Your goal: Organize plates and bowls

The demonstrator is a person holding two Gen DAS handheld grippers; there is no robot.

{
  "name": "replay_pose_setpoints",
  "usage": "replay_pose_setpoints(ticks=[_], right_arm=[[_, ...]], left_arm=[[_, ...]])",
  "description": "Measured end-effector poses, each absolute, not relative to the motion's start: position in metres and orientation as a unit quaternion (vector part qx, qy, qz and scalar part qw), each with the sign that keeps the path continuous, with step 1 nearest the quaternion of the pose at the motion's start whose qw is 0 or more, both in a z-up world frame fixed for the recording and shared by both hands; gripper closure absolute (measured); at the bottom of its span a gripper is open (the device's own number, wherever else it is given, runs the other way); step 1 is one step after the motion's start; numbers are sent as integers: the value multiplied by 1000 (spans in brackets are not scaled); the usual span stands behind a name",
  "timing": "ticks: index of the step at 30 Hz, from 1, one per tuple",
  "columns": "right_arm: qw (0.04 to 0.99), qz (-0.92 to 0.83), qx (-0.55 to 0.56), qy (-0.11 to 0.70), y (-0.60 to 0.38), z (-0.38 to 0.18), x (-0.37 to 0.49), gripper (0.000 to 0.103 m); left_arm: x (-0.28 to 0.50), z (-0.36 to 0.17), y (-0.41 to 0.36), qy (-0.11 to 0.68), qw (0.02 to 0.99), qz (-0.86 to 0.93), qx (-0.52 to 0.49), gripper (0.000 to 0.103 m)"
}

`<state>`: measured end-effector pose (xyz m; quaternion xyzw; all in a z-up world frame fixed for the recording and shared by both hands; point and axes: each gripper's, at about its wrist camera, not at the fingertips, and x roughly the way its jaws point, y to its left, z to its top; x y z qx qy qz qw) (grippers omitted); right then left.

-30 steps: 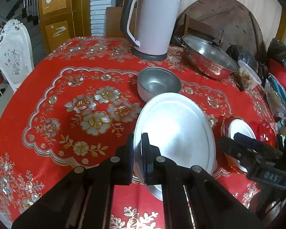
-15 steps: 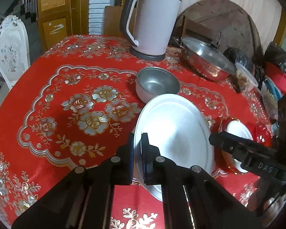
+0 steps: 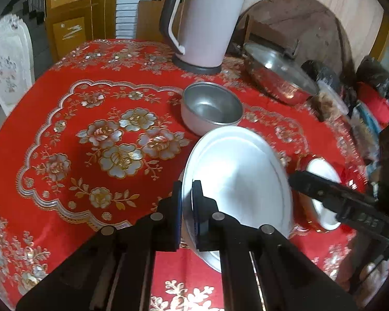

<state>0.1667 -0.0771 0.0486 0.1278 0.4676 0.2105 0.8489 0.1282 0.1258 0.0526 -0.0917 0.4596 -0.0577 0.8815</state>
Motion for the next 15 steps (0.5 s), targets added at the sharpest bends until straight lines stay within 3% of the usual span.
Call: replay_pose_setpoints(ticks=[15], right_arm=[[844, 223, 144, 465, -81, 45, 166, 48]], left_arm=[[132, 57, 144, 463, 866, -102, -161, 100]])
